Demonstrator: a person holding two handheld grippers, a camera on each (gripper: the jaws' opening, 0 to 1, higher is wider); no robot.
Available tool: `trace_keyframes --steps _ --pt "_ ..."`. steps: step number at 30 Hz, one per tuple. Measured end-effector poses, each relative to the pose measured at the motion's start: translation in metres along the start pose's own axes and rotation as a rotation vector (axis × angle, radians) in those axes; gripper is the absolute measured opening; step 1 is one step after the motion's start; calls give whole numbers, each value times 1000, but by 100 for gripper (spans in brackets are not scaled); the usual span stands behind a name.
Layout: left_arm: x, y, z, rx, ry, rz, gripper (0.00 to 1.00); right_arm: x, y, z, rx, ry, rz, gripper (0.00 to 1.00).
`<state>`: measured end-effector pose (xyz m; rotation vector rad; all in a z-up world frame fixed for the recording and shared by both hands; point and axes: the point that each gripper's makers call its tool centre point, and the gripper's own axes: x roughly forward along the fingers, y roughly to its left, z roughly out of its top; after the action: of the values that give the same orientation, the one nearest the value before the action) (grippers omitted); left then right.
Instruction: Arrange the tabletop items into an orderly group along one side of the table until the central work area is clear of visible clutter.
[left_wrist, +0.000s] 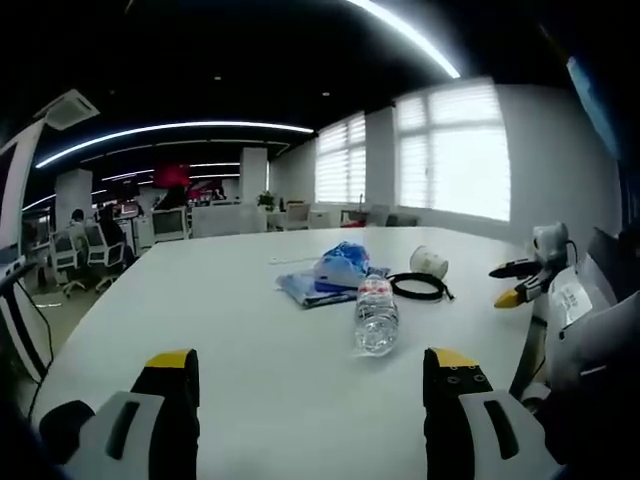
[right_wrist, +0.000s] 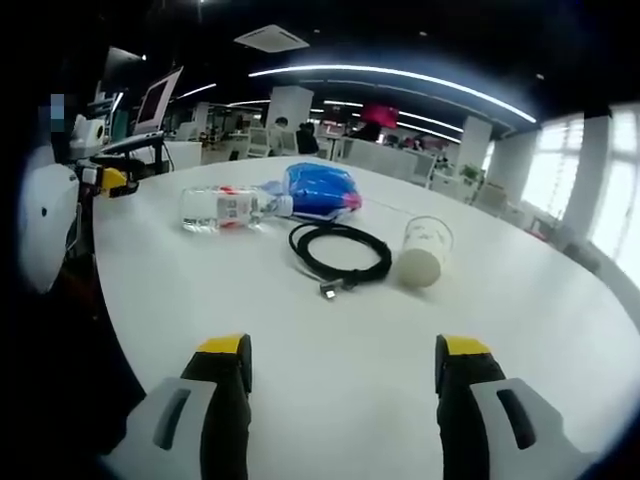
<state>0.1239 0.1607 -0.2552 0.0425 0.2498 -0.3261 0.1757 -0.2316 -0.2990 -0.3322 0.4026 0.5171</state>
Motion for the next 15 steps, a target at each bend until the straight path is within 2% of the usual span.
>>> trace_keyframes --steps 4,8,15 --pt "2 1 4 12 5 7 92 0 3 6 38 -25 21 74" --pt "3 0 6 27 13 5 92 1 5 3 8 -7 14 74" --pt "8 -1 9 42 24 -7 92 1 8 5 16 -13 25 73"
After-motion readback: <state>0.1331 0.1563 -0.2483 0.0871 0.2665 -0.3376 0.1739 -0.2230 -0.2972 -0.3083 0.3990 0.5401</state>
